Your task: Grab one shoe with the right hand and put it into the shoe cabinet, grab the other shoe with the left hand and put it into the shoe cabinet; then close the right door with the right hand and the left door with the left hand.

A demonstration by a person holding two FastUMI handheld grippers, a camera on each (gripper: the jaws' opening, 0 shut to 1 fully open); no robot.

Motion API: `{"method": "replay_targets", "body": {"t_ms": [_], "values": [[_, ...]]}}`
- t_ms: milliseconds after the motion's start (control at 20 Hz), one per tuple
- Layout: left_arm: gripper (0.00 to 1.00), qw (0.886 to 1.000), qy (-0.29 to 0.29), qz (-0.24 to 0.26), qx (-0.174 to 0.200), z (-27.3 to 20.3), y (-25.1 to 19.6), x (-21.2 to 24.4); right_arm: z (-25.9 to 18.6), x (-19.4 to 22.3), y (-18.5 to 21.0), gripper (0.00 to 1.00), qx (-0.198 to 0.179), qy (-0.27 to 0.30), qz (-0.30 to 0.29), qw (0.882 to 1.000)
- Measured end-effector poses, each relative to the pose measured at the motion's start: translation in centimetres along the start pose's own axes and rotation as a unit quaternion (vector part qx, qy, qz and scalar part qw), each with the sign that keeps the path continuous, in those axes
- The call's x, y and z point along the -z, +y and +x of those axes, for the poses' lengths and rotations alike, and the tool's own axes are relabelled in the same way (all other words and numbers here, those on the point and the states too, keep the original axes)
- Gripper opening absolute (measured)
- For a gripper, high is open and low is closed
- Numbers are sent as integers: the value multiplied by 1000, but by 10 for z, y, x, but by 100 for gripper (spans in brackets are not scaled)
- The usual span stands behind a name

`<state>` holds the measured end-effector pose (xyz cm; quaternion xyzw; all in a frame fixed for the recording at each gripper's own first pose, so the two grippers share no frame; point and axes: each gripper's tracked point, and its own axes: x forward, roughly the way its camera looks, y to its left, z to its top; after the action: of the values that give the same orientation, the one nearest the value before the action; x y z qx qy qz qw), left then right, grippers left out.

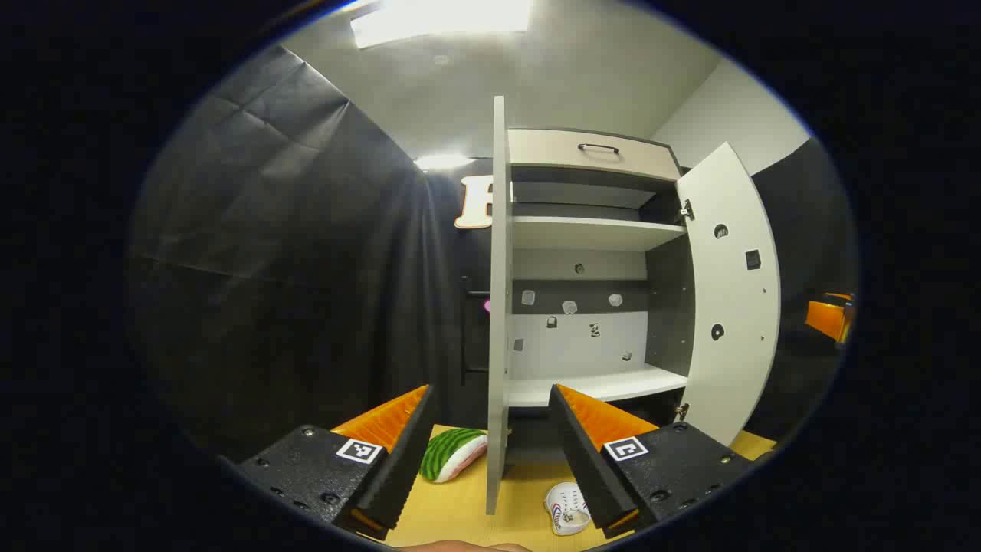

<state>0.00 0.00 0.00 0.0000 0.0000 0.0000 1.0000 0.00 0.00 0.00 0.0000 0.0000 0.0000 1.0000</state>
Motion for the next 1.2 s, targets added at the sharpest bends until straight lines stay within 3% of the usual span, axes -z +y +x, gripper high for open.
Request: {"method": "replay_targets", "body": {"t_ms": [700, 1000, 1200], "values": [[90, 999, -5, -8, 33, -4, -19, 11, 46, 49, -6, 100, 3, 25, -3, 1000], [90, 999, 5, -13, 36, -6, -17, 24, 70, 107, 4, 100, -53, 55, -16, 997], [92, 996, 16, -24, 80, -23, -33, 34, 72, 175, 23, 100, -83, 101, 22, 991]]}}
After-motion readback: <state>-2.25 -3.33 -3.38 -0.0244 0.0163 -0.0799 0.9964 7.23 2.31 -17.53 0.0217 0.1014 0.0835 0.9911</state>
